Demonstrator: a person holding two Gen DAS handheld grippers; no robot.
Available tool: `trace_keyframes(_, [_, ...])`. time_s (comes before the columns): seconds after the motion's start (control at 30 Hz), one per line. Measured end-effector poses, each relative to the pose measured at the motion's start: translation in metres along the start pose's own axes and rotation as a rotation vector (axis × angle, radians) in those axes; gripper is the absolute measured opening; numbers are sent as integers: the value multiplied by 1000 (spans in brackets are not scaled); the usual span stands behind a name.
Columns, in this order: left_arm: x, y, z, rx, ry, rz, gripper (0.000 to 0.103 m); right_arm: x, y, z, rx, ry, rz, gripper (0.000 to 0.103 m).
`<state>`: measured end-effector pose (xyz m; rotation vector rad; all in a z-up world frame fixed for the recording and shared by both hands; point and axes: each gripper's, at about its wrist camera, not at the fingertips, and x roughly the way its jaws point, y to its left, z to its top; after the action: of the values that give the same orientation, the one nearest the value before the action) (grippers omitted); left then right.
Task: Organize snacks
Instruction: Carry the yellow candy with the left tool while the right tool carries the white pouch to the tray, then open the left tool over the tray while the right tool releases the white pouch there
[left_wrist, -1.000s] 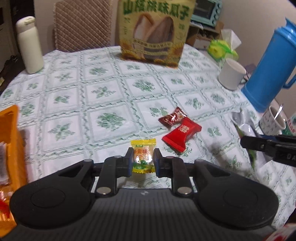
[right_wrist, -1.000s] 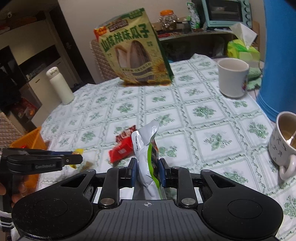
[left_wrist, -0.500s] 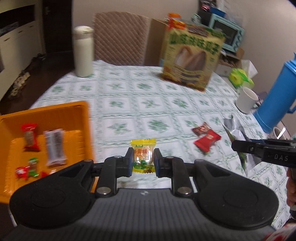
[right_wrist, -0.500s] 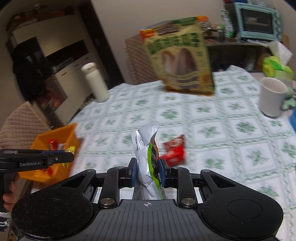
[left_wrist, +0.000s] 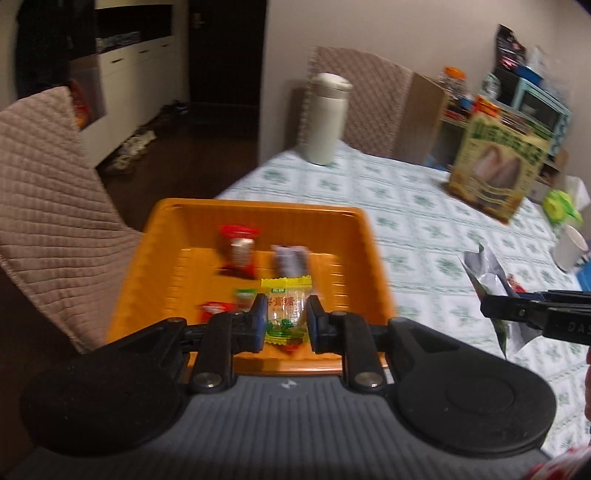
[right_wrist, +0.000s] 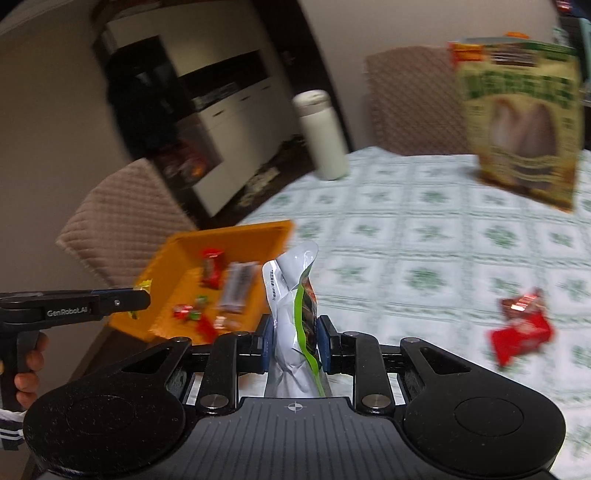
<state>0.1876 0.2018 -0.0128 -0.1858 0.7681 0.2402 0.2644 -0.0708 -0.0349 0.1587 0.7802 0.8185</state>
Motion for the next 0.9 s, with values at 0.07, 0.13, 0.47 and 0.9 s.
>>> trace_keyframes(0.07, [-1, 16, 1, -15, -1, 23, 20, 13, 14, 3, -17, 9, 25, 25])
trace_keyframes(0.13, [1, 29, 2, -14, -3, 46, 20, 24, 27, 7, -30, 16, 40, 25])
trace_keyframes(0.47, [30, 67, 10, 46, 39, 75, 20, 75, 69, 21, -40, 35, 28, 25])
trace_keyframes(0.9, [85, 82, 15, 111, 125, 50, 20, 99, 69, 32, 18, 44, -74, 25])
